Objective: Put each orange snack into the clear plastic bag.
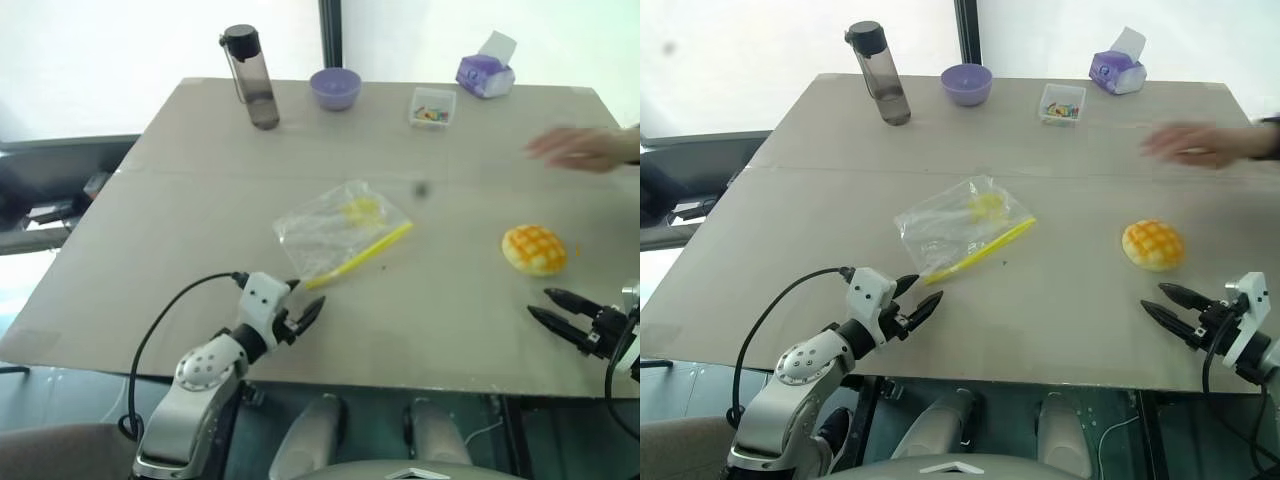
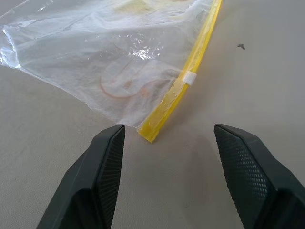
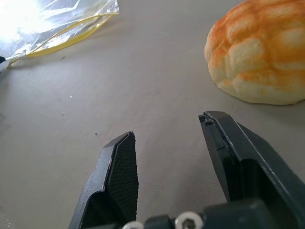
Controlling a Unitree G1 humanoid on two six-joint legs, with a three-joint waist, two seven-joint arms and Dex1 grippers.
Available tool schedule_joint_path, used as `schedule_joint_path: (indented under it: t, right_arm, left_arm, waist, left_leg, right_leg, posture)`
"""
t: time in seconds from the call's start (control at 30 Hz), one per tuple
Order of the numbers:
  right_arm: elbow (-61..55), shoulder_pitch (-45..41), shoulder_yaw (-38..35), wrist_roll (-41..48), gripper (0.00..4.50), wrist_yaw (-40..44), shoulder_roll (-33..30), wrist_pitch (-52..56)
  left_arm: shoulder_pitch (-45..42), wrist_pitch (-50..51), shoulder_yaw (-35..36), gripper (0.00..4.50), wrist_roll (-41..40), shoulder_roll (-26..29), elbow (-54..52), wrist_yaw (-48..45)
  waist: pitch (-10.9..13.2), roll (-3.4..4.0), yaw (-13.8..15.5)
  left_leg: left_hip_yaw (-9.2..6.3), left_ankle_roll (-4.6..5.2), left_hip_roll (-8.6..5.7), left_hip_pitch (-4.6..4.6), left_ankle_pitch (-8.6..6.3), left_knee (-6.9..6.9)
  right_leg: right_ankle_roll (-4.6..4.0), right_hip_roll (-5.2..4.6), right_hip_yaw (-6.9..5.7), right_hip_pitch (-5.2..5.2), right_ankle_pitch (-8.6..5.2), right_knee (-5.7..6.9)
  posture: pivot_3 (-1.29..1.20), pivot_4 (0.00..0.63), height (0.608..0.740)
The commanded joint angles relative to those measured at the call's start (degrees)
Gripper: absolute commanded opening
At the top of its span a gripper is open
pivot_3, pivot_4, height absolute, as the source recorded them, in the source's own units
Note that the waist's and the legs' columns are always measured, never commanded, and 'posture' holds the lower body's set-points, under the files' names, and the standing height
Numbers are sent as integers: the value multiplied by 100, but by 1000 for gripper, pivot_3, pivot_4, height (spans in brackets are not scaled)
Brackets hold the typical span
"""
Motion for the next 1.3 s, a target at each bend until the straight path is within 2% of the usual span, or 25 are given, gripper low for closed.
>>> schedule_joint_path:
  t: [0.03, 0.53, 0.83, 1.07, 1.17, 1.3]
  right_arm:
    - [-127, 14, -183, 87, 2446, -3, -11, -103]
    - [-579, 231, -170, 148, 2446, -248, 84, 6]
    - [-874, 342, -65, 166, 2446, -365, 187, 120]
    - [-1686, 160, 273, 236, 2446, -427, 111, 426]
    - [-2218, -63, 550, 190, 2446, -593, 103, 601]
    - [-2710, -327, 863, 53, 2446, -993, 110, 923]
  left_arm:
    - [-108, 36, 131, 3144, -147, 79, -212, -65]
    - [-250, 22, 185, 3144, -371, 177, -112, -271]
    - [48, -163, 331, 3144, -485, 274, -76, -407]
    - [-420, 218, 1388, 3144, -1176, 82, 589, -36]
    - [-976, 984, 2019, 3144, -1817, 15, 1131, 310]
    - [-1491, 1619, 2183, 3144, -2191, 10, 1621, 422]
  waist:
    - [0, 0, 1]
    - [0, 0, 3]
    - [0, -1, 6]
    - [1, 1, -3]
    - [2, 0, 0]
    - [2, -4, 11]
  left_leg:
    - [0, 0, 0, 0, 0, 0]
    - [-1, 0, 0, -3, 0, -1]
    - [-2, 0, 1, -3, 0, -1]
    - [-7, 0, 7, -1, 0, -1]
    - [-7, 0, 5, -1, 0, -1]
    - [-13, -1, 1, -3, 0, 2]
  right_leg:
    - [0, 0, 0, 0, 0, 0]
    - [0, 0, 0, 0, 0, -6]
    - [0, 0, 0, 0, 0, -7]
    - [0, 5, -3, -1, 0, -3]
    - [0, 5, -4, -1, 0, -4]
    - [2, 3, -9, -3, 1, -6]
  posture:
    - [0, 150, 739]
    - [0, 150, 739]
    - [0, 150, 739]
    - [0, 150, 739]
    - [0, 150, 739]
    - [0, 150, 739]
